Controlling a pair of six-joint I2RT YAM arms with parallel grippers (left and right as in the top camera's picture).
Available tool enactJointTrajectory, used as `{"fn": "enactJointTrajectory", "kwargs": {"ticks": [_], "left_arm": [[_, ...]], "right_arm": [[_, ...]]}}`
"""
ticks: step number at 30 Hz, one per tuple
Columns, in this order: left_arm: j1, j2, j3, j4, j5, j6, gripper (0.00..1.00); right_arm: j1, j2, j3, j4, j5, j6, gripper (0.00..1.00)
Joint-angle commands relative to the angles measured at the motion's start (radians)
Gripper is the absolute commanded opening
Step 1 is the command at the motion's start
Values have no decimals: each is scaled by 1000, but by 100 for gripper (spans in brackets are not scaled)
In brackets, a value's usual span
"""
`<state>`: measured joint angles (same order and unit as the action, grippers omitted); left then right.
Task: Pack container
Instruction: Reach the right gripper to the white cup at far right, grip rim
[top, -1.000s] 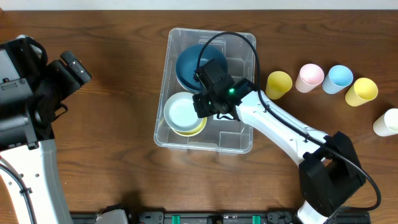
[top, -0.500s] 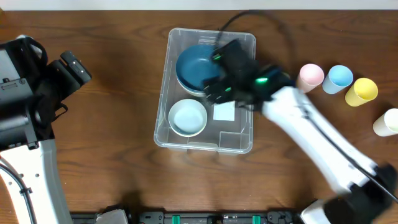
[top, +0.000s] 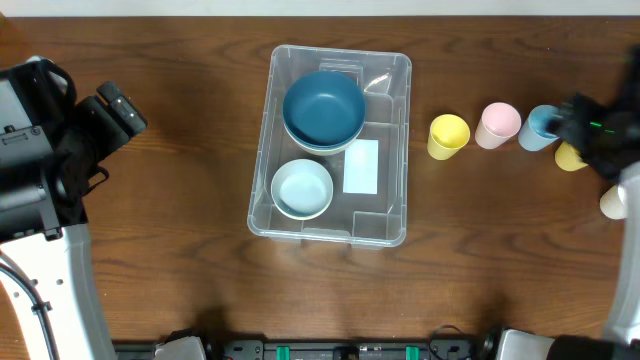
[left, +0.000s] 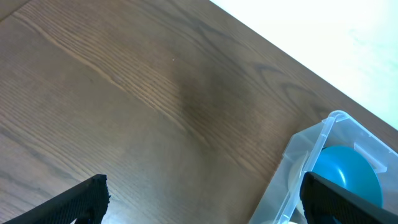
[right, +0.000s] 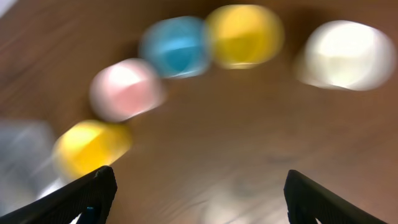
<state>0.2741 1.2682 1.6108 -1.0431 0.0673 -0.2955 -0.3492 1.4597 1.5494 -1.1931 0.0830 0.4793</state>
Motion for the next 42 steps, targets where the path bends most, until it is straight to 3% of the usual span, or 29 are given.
{"fn": "enactJointTrajectory", "kwargs": {"ticks": [1, 8, 24, 31, 34, 42], "left_arm": [[5, 5, 10, 0, -9, -2, 98], [5, 5, 10, 0, -9, -2, 98], [5, 5, 10, 0, -9, -2, 98], [5, 5, 10, 0, -9, -2, 98], [5, 5, 10, 0, -9, -2, 98], [5, 5, 10, 0, -9, -2, 98]], "right_arm": [[-169, 10, -54, 17, 18, 41, 88], [-400, 66, -151, 76, -61, 60, 85], [-575, 308, -235, 238, -70, 73, 85], [-581, 385, -236, 283, -116, 35, 75], [-573, 386, -236, 301, -117, 35, 65], [-560, 385, -235, 304, -139, 21, 70]]}}
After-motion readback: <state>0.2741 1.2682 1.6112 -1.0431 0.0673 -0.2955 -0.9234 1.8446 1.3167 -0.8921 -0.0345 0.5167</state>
